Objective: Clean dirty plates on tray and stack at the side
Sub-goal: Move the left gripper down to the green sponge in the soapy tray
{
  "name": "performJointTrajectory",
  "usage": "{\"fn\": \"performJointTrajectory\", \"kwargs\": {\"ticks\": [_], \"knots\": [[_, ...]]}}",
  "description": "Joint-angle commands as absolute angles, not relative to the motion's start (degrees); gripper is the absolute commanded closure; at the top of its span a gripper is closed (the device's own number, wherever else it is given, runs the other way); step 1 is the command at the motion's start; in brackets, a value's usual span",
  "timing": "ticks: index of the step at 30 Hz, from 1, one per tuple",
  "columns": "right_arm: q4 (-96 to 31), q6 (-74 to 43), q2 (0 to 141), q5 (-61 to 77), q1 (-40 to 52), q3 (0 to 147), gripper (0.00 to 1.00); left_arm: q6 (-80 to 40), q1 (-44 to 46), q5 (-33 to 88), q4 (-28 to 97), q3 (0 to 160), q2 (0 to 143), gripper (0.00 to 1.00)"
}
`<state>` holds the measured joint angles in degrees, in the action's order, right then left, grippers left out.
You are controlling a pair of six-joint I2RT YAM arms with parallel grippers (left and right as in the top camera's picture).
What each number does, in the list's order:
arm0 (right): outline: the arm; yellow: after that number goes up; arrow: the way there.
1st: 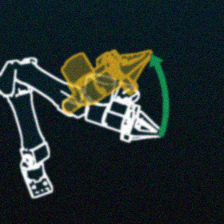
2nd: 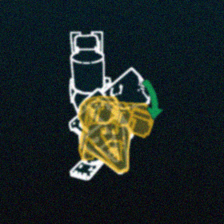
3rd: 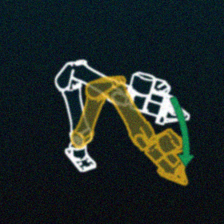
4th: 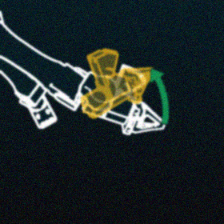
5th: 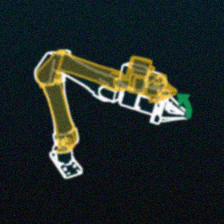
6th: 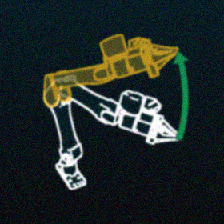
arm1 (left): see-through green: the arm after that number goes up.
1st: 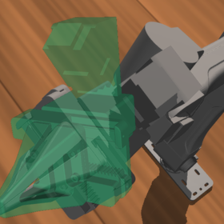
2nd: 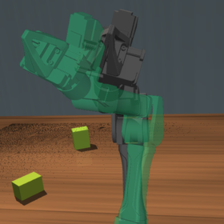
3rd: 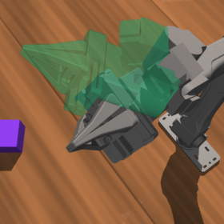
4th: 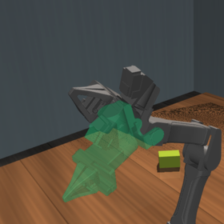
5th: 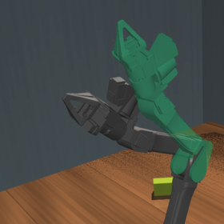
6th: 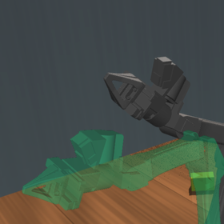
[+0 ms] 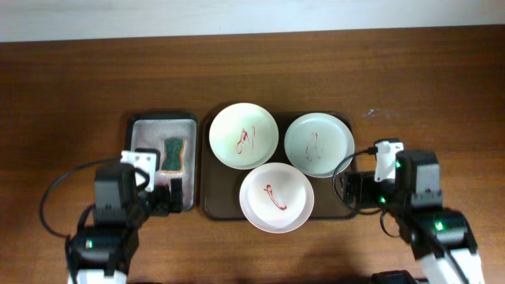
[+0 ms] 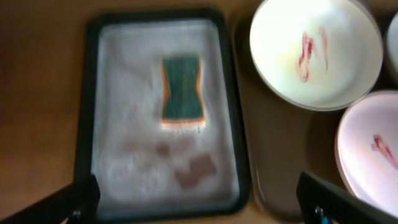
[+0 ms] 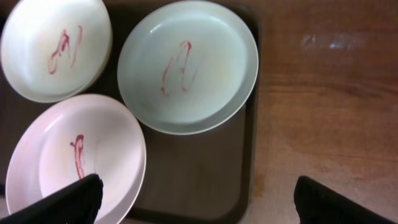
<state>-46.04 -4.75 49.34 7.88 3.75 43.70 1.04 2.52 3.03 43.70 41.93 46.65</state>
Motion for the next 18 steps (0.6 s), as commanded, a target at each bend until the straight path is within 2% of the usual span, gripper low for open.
{"fn": "performJointTrajectory", "kwargs": {"ticks": [1, 4, 8, 9, 11, 13, 15, 16, 18], "knots": [[-49.67, -5.17, 55.57, 11.0, 4.12, 49.74, 0.01, 0.64, 2.2, 5.93, 49.91, 49.3, 55.46, 0.01], [-50.11, -5.17, 58.46, 20.18, 4.12, 50.15, 0.01, 0.64, 2.2, 9.04, 49.39, 49.39, 59.48, 0.01], [-50.17, -5.15, 59.64, 20.99, 4.12, 50.15, 0.02, 0.69, 2.17, 11.55, 44.21, 49.39, 61.95, 0.01], [-50.09, -5.15, 59.61, 20.99, 4.12, 50.15, 0.0, 0.69, 2.17, 11.55, 42.68, 49.39, 62.48, 0.05], [-49.67, -5.17, 59.64, 20.99, 4.12, 50.15, 0.1, 0.67, 2.17, 9.91, 41.39, 49.39, 64.97, 0.48], [-49.69, -5.17, 59.64, 20.99, 4.12, 50.13, 0.13, 0.67, 2.2, 9.85, 41.82, 49.39, 67.77, 0.65], [-49.69, -5.17, 59.64, 20.99, 4.12, 50.13, 0.13, 0.67, 2.2, 9.85, 42.48, 49.39, 71.48, 0.95], [-49.67, -5.17, 59.64, 20.97, 4.12, 50.15, 0.12, 0.67, 2.2, 9.85, 42.87, 49.39, 73.91, 1.0], [-49.43, -5.17, 59.64, 20.78, 4.12, 50.13, 0.08, 0.67, 2.2, 9.82, 43.62, 49.39, 79.05, 1.0]]}}
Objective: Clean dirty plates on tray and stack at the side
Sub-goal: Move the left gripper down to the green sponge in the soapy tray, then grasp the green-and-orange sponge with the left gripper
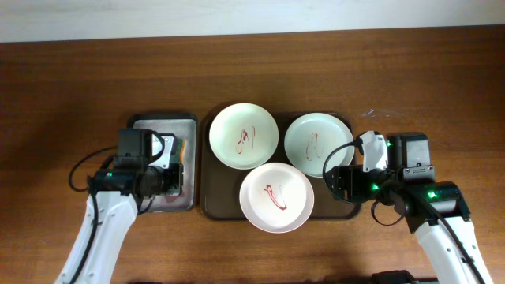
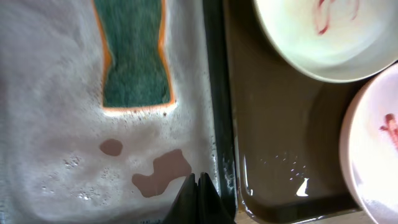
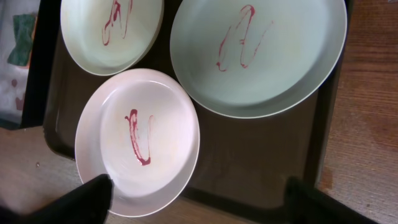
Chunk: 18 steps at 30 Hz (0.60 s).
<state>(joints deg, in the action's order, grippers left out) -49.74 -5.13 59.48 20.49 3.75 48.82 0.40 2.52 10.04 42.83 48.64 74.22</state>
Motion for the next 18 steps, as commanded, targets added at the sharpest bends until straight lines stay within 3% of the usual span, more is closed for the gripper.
{"fn": "performJointTrajectory", "kwargs": {"ticks": [1, 6, 18], "knots": [[-49.17, -5.15, 59.64, 20.78, 4.12, 50.13, 0.08, 0.67, 2.2, 9.82, 44.34, 49.39, 81.23, 1.0], [-48.6, -5.15, 59.64, 20.75, 4.12, 50.13, 0.05, -2.42, 2.2, 9.65, 50.37, 49.36, 87.77, 1.0], [-48.62, -5.15, 59.64, 20.51, 4.12, 50.13, 0.05, -2.39, 2.17, 9.98, 58.98, 49.41, 87.85, 0.98]]}}
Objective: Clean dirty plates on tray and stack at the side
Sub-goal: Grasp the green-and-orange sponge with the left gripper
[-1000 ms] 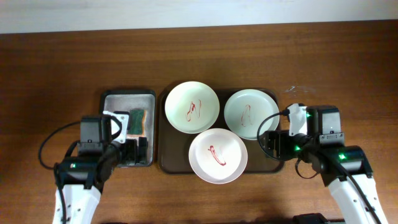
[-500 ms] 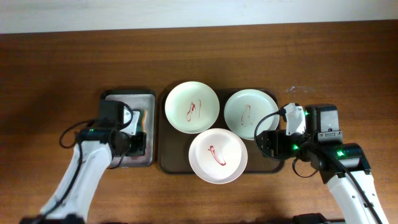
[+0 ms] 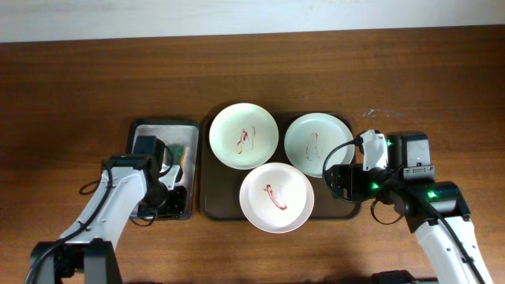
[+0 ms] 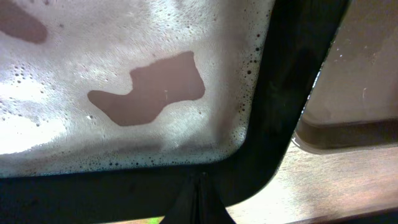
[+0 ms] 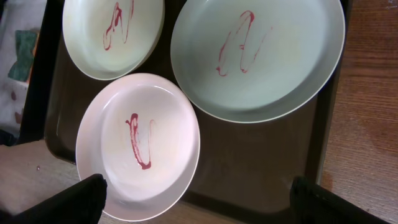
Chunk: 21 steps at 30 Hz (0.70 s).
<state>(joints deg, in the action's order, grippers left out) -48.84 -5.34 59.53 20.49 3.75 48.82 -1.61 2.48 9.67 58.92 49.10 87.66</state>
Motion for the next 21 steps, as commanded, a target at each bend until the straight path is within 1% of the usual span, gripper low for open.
{"fn": "performJointTrajectory", "kwargs": {"ticks": [1, 2, 3, 4, 5, 6, 7, 9, 10, 11, 14, 16, 19, 21], "knots": [[-48.64, -5.15, 59.64, 20.53, 4.12, 50.13, 0.05, -2.39, 2.17, 11.33, 58.3, 49.41, 87.85, 0.98], [-48.64, -5.15, 59.64, 20.53, 4.12, 50.13, 0.05, -2.39, 2.17, 12.78, 56.77, 49.52, 87.85, 0.96], [-48.64, -5.15, 59.64, 20.53, 4.12, 50.13, 0.05, -2.39, 2.17, 13.98, 55.13, 50.15, 87.85, 0.81], [-48.71, -5.17, 59.64, 20.56, 4.12, 50.13, 0.05, -2.37, 2.17, 14.15, 54.5, 51.79, 87.85, 0.75], [-48.71, -5.15, 59.64, 20.53, 4.12, 50.13, 0.05, -2.33, 2.17, 13.63, 54.52, 54.61, 87.85, 0.76], [-48.66, -5.15, 59.66, 20.53, 4.12, 50.13, 0.05, -2.35, 2.17, 10.94, 54.46, 59.02, 87.85, 0.73], [-48.66, -5.15, 59.79, 20.38, 4.12, 50.13, 0.04, -2.33, 2.17, 5.58, 52.69, 63.37, 87.85, 0.62], [-48.66, -5.15, 60.2, 20.36, 4.12, 50.13, 0.04, -2.33, 2.17, 1.54, 46.94, 64.97, 87.85, 0.6], [-48.66, -5.15, 60.69, 20.36, 4.12, 50.13, 0.04, -2.33, 2.17, -0.6, 43.7, 64.75, 88.09, 0.54], [-48.66, -5.15, 61.21, 20.38, 4.12, 50.13, 0.04, -2.33, 2.17, -1.91, 41.32, 64.53, 88.71, 0.51], [-48.66, -5.15, 62.74, 20.38, 4.12, 50.13, 0.05, -2.35, 2.2, -1.45, 40.86, 64.49, 92.31, 0.5], [-48.66, -5.15, 63.07, 20.38, 4.12, 50.13, 0.05, -2.35, 2.22, -1.08, 41.47, 64.42, 95.18, 0.51], [-48.66, -5.15, 63.11, 20.38, 4.12, 50.13, 0.05, -2.37, 2.24, -0.73, 42.92, 64.42, 99.37, 0.59], [-48.64, -5.15, 63.11, 20.38, 4.12, 50.13, 0.05, -2.37, 2.24, 1.43, 43.31, 64.42, 100.33, 0.69]]}}
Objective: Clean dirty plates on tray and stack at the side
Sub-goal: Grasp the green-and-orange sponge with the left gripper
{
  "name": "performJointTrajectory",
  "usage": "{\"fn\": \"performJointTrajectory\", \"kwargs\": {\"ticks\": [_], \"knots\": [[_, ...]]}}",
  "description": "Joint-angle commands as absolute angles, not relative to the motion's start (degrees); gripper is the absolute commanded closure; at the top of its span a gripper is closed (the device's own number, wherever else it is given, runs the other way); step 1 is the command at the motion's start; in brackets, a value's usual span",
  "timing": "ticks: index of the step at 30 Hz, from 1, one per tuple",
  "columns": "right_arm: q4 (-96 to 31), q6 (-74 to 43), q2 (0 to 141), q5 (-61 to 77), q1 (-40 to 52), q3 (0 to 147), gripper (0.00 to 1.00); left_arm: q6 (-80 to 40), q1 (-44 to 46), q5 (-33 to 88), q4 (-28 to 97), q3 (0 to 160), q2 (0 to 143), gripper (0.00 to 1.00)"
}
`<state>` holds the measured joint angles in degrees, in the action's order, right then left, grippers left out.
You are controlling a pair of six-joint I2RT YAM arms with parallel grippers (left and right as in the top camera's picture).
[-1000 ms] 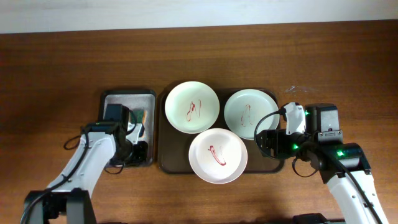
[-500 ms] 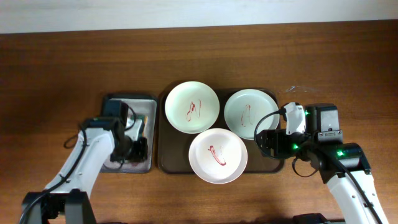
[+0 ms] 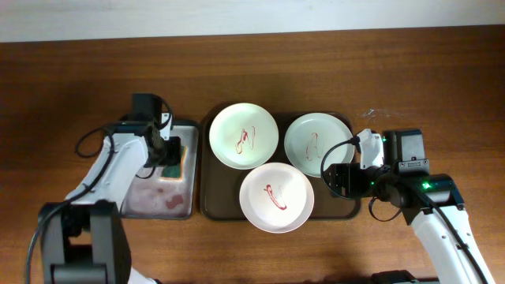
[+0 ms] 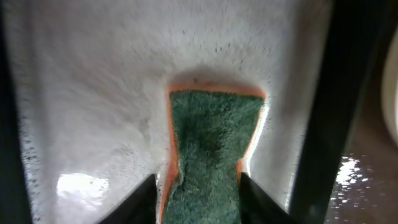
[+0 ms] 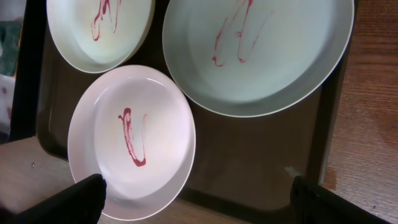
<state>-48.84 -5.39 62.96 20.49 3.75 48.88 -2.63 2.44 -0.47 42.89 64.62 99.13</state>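
Three plates smeared with red sit on the brown tray [image 3: 225,207]: a pale green one [image 3: 243,136] at the back left, a mint one [image 3: 319,143] at the back right, and a pinkish white one [image 3: 276,197] in front. The green-and-orange sponge [image 4: 208,149] lies in the foamy small tray [image 4: 93,93]. My left gripper [image 4: 198,202] is down on the sponge, with a finger against each long side. My right gripper [image 5: 199,205] is wide open and holds nothing. It hovers over the brown tray's near right part, beside the pinkish white plate [image 5: 130,149].
The small tray [image 3: 158,201] lies directly left of the brown tray, with patches of brownish water showing through its foam. All of this rests on a wooden table [image 3: 442,95]. Black cables trail from both arms near the front.
My left gripper was shut over the small tray's near right corner. It is now at the tray's far half, fingers apart to the sponge's width and closed on it. The right gripper has barely shifted.
First both grippers were open, the left above the foamy tray and the right above the plates. Then the left was shut low over the foam just below the sponge, then shut at the tray's near corner. Now it grips the sponge. The right has stayed open over the brown tray.
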Motion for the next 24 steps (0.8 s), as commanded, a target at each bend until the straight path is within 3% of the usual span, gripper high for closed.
{"fn": "performJointTrajectory", "kwargs": {"ticks": [1, 10, 12, 14, 24], "knots": [[-48.64, -5.15, 63.11, 20.38, 4.12, 50.13, 0.05, -2.37, 2.24, 1.96, 43.53, 64.42, 100.33, 0.72], [-48.64, -5.15, 63.11, 20.38, 4.12, 50.13, 0.05, -2.37, 2.24, 1.93, 37.06, 58.19, 100.33, 0.71], [-48.66, -5.17, 63.11, 20.38, 4.12, 50.13, 0.05, -2.37, 2.24, 1.96, 35.29, 58.19, 100.33, 0.8], [-48.66, -5.15, 63.11, 20.38, 4.12, 50.13, 0.05, -2.37, 2.24, 1.96, 33.41, 58.19, 100.33, 1.0], [-48.64, -5.15, 63.11, 20.38, 4.12, 50.13, 0.04, -2.39, 2.35, 6.72, 42.54, 59.35, 93.69, 1.0]]}}
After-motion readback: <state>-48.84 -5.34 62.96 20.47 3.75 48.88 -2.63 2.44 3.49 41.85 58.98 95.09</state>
